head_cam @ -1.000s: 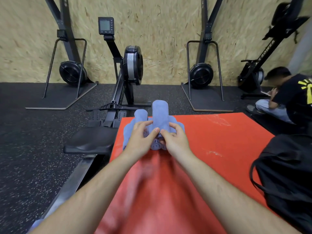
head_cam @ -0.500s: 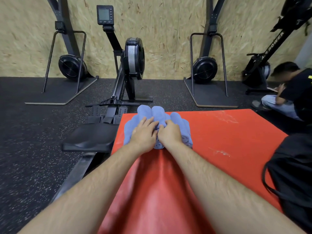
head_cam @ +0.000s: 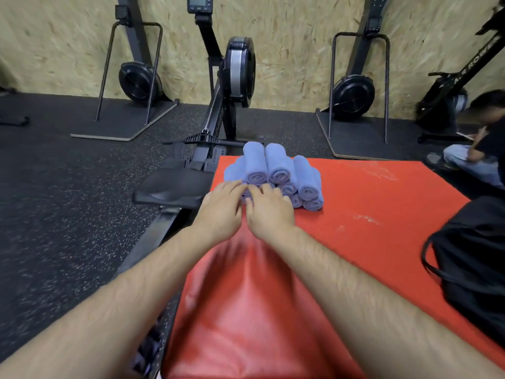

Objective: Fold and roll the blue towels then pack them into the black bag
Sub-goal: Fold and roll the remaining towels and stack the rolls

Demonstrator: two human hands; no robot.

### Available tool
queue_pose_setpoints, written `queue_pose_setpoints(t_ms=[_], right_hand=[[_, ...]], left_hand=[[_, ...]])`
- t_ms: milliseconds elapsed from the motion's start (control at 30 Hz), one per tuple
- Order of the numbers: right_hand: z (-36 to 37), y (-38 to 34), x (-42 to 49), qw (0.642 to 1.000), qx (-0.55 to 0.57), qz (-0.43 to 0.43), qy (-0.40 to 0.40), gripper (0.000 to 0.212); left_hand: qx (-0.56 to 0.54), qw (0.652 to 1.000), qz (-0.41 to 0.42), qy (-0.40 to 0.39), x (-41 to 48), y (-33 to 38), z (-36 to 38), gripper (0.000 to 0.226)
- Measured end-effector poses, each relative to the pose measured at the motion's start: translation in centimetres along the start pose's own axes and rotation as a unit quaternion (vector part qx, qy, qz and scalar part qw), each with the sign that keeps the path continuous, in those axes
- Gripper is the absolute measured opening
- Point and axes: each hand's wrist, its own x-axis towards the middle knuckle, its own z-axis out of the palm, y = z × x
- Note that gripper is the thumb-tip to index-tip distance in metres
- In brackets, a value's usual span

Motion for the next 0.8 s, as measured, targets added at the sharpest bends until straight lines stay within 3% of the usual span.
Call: queue_pose_setpoints(t_ms=[100, 300, 533, 667, 800], right_hand=[[1.5, -3.8, -1.9, 0.999, -0.031, -0.04, -0.011, 0.026], [4.7, -13.0, -4.8, 0.992, 0.019, -0.12, -0.045, 0.023], [9.8, -21.9, -6.9, 0.972, 0.044, -0.173, -0.151, 0.031], [13.1, -25.2, -7.6, 0.953, 0.037, -0.187, -0.235, 0.043], [16.9, -27.5, -8.4, 0.929, 0.06, -0.195, -0.309, 0.033]], left_hand=[[0.034, 0.999, -0.002, -0.011, -4.5, -2.5, -1.0, 0.058], [0.076, 0.992, -0.075, -0.062, -12.1, -9.4, -2.0, 0.052], [0.067, 0.976, -0.146, -0.147, -19.1, -17.2, -3.2, 0.055], [0.073, 0.949, -0.188, -0.243, -21.5, -21.4, -2.9, 0.05], [0.103, 0.891, -0.246, -0.368, -23.3, -25.7, -2.4, 0.052]])
